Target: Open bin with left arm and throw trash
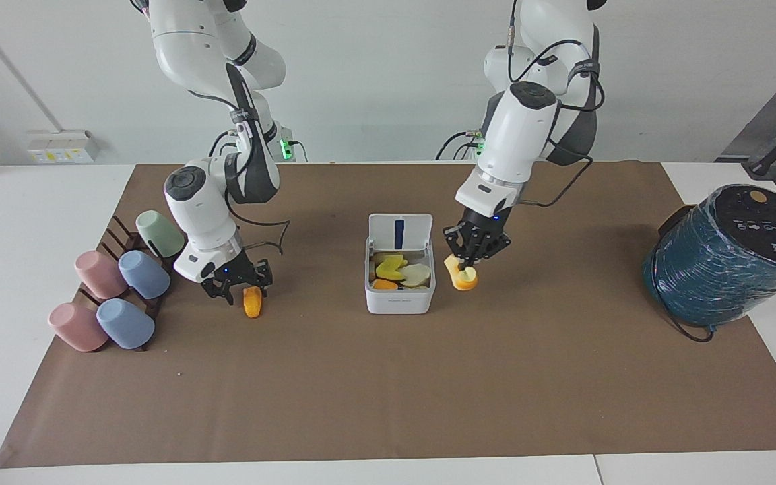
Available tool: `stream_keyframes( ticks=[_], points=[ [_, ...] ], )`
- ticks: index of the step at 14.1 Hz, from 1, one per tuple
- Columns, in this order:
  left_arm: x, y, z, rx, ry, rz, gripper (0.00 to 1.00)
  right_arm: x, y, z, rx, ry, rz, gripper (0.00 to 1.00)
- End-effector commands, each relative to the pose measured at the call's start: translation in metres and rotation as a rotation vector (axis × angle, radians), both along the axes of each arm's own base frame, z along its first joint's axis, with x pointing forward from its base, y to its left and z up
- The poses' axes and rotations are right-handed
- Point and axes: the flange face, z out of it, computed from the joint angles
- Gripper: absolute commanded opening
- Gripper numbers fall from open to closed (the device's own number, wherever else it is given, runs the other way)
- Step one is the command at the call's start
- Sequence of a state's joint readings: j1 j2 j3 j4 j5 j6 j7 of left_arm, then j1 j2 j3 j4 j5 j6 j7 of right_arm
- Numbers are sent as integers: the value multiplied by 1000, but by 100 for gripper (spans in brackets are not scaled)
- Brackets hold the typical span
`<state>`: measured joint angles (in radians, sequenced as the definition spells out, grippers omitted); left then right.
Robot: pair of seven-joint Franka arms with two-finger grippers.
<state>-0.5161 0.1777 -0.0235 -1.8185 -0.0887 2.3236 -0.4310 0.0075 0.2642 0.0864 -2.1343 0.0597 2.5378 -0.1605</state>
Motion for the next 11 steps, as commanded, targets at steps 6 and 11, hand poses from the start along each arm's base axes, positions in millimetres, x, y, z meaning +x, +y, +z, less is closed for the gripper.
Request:
stream_keyframes(
  ticks=[6, 11],
  points=[
    [-23, -36, -2, 0, 34, -52, 100, 29, 21, 68, 20, 24, -89, 0],
    [-25, -27, 2, 36, 82, -47, 100, 39, 68, 146, 66, 54, -213, 0]
  ],
)
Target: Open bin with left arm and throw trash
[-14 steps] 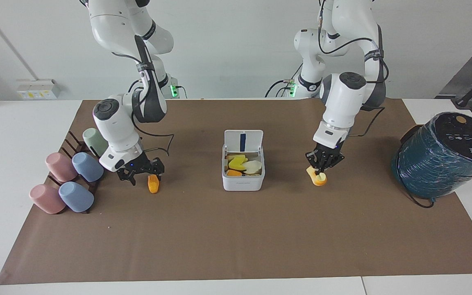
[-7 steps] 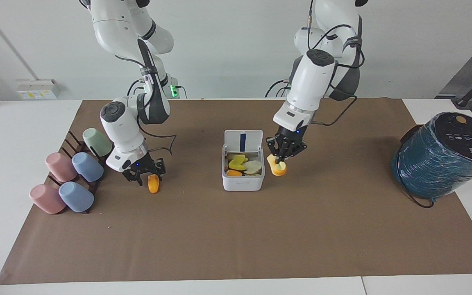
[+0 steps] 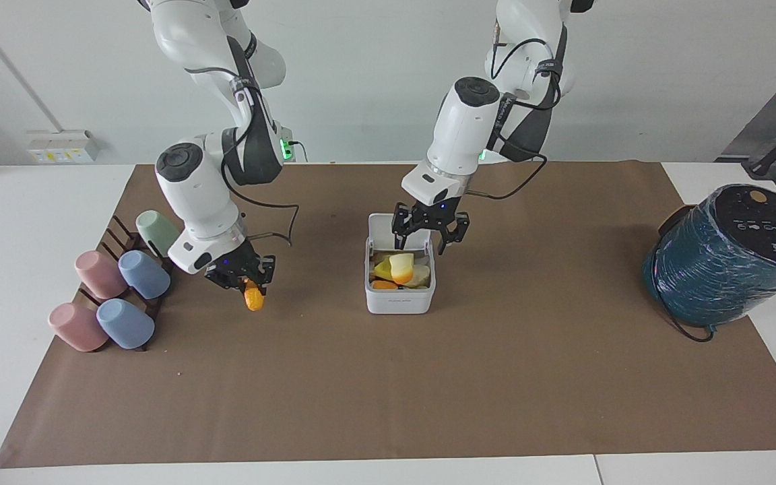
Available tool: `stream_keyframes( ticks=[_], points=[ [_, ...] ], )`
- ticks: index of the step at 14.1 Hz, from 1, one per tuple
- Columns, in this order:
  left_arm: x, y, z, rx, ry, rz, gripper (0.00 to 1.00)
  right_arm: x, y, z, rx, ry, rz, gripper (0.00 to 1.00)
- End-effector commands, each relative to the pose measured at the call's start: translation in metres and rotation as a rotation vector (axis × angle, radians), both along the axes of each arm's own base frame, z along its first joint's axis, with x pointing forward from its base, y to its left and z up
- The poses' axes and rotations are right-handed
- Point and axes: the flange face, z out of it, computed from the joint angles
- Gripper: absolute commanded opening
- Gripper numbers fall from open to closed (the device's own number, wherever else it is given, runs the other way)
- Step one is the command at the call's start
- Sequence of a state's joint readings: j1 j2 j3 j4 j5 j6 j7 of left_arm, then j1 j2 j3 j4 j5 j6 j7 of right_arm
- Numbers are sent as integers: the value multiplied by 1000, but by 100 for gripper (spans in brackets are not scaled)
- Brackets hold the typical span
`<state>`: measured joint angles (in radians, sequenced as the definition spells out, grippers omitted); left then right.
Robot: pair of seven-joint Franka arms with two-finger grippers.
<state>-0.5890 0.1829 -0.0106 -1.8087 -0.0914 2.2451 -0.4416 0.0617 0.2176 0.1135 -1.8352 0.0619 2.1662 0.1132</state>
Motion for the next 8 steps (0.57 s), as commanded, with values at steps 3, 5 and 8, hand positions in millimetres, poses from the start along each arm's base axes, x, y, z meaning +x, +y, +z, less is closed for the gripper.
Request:
stream_keyframes(
  ticks=[3, 5, 8],
  points=[
    [7, 48, 29, 28, 48, 50, 100, -3, 74, 41, 82, -8, -110, 0],
    [9, 91, 44, 50, 69, 56, 100, -9, 112, 50, 161, -1, -208, 0],
    [8, 159, 66, 60, 46, 53, 100, -20, 153, 54, 267, 12, -293, 0]
  ],
)
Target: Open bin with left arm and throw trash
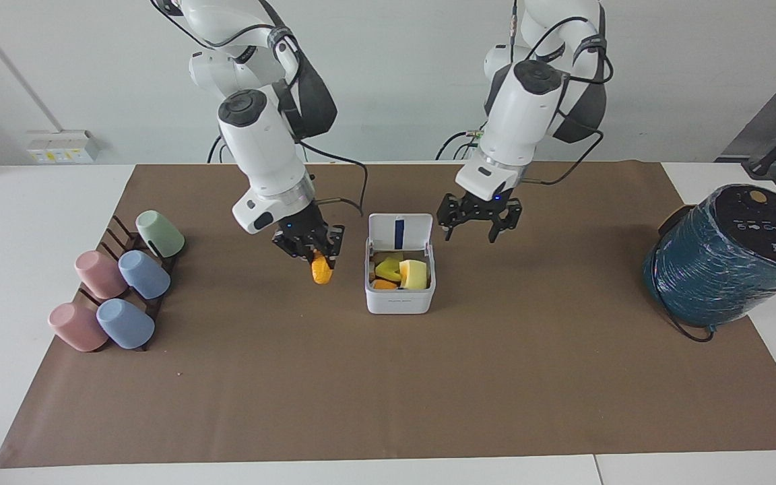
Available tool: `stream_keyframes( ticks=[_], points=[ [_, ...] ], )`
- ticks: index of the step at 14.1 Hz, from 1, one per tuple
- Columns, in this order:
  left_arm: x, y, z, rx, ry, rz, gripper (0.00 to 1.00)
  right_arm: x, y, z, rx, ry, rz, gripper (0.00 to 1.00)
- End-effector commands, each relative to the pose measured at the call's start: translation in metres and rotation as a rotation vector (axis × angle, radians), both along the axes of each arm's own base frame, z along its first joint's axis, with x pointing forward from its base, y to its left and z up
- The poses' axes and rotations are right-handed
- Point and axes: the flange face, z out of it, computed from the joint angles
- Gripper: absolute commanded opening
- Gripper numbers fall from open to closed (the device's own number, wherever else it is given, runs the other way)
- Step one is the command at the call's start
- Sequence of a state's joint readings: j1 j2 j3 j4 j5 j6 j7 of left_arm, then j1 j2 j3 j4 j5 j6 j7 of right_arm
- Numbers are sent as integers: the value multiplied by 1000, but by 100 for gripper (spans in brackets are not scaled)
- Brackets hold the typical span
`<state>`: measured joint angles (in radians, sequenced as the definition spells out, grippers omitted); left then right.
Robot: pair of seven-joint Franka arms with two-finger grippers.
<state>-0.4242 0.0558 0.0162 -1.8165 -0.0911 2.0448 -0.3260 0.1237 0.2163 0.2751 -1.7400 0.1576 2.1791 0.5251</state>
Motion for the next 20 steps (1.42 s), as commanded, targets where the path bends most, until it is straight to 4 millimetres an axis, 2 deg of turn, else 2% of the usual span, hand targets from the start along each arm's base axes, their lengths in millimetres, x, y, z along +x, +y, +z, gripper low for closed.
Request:
stream_keyframes(
  ticks=[1, 2, 3, 4, 6, 8, 9, 11, 13, 15, 16, 17, 18, 19, 20],
  points=[
    [-14, 64, 20, 10, -10, 0, 100, 1, 21, 2, 101, 30, -99, 0],
    [-13, 82, 24, 30, -5, -11, 100, -1, 27, 3, 147, 55, -131, 0],
    [-12, 99, 29, 75, -7, -18, 100, -6, 44, 1, 194, 73, -143, 0],
    [-11, 115, 34, 104, -18, -5, 100, -10, 61, -10, 211, 88, -143, 0],
    [-2, 146, 44, 108, -40, 50, 100, -7, 67, -26, 216, 107, -172, 0],
    [6, 169, 60, 130, -68, 19, 100, -11, 80, -37, 215, 127, -168, 0],
    [9, 180, 69, 134, -70, 27, 100, -11, 80, -44, 212, 138, -170, 0],
    [12, 181, 89, 138, -74, 16, 100, -10, 81, -56, 205, 156, -172, 7],
    [20, 181, 110, 143, -59, 11, 100, -11, 80, -60, 202, 162, -172, 16],
    [30, 181, 126, 148, -18, 13, 100, -11, 80, -62, 198, 164, -170, 30],
    [32, 181, 130, 150, 7, 12, 100, -12, 80, -63, 198, 165, -170, 40],
    [34, 180, 134, 149, 1, 11, 100, -12, 80, -63, 198, 165, -170, 56],
    [36, 171, 135, 145, -31, -6, 100, -12, 80, -63, 198, 165, -170, 66],
    [33, 171, 123, 144, -20, -6, 100, -12, 81, -63, 196, 165, -168, 74],
    [25, 173, 117, 145, -9, -5, 100, -12, 81, -63, 196, 165, -168, 76]
  ],
)
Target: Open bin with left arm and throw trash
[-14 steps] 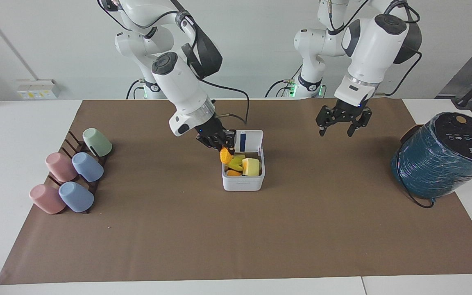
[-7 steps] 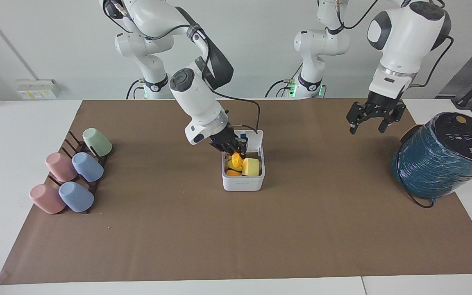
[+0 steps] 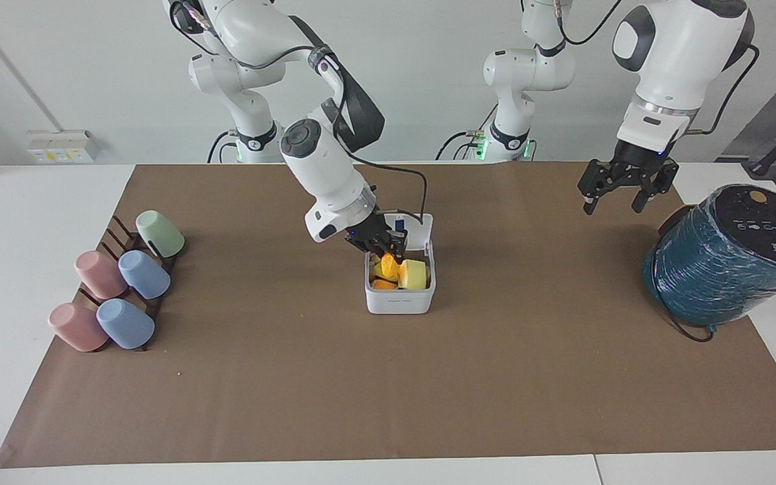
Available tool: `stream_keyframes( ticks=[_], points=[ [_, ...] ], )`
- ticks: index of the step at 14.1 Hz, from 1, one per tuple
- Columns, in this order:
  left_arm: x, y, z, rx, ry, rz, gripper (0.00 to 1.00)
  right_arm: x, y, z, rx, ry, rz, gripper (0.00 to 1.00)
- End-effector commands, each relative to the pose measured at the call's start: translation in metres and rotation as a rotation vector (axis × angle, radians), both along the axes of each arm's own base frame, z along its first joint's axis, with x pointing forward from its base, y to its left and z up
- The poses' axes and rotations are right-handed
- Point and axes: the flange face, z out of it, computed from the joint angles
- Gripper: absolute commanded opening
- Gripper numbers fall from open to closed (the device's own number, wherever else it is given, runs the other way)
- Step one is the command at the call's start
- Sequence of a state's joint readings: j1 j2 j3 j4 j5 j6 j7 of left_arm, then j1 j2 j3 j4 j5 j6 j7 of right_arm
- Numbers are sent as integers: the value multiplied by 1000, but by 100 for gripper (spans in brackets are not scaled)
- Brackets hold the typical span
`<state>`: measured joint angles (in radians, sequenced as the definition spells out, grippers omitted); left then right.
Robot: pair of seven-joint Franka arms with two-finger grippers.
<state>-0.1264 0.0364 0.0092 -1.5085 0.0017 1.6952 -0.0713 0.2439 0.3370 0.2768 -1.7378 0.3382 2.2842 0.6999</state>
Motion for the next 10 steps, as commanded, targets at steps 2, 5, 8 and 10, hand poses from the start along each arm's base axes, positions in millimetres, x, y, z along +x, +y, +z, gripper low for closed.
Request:
stream_keyframes(
  ticks=[2, 5, 8, 10],
  points=[
    [-11, 7, -14, 22, 51, -3, 100, 1, 2, 1, 22, 6, -20, 77],
    [-21, 23, -7, 27, 93, 21, 100, 4, 2, 13, 18, -26, -6, 100],
    [-33, 30, 2, 34, 110, -32, 100, 18, -9, 42, -48, -141, 39, 100],
    [-37, 32, 3, 34, 122, -30, 100, 25, -28, 65, -146, -233, 67, 100]
  ],
)
